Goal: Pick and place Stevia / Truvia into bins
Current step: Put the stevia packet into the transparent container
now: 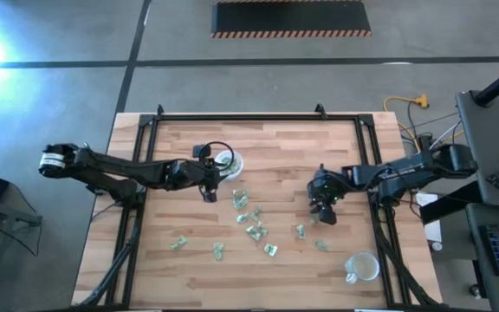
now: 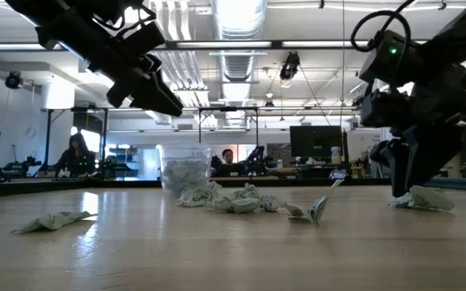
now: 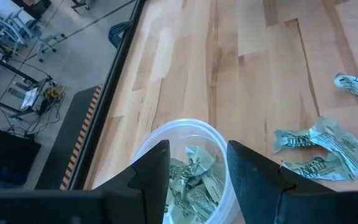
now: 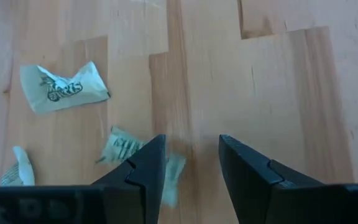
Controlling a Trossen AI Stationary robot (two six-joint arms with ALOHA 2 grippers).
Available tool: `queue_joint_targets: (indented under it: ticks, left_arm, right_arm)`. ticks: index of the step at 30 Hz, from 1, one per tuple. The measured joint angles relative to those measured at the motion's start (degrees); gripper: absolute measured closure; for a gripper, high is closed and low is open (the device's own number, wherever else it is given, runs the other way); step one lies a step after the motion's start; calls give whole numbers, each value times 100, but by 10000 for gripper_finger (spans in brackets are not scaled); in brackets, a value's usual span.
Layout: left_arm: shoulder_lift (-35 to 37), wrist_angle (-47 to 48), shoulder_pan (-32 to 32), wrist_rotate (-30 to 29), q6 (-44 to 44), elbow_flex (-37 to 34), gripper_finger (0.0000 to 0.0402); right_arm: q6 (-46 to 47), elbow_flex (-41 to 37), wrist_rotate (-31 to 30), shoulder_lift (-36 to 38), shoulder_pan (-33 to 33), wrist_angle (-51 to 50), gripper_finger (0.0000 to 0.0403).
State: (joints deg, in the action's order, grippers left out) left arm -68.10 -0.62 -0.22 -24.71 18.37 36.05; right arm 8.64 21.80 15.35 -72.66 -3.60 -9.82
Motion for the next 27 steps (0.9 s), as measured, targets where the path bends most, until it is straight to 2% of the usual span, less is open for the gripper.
queue_joint_targets:
  ticks: [6, 18, 27]
  left_arm:
    - [0, 15, -5, 0, 0, 0, 258]
    - [0, 28, -29, 0, -4, 0, 258]
    - [0, 115, -34, -1, -24, 0, 258]
  right_arm:
    - [-2, 82, 62, -231, -3, 17, 261]
    - [-287, 59, 741, 497, 166, -292, 261]
    - [-151, 37, -147, 341, 861, -236, 262]
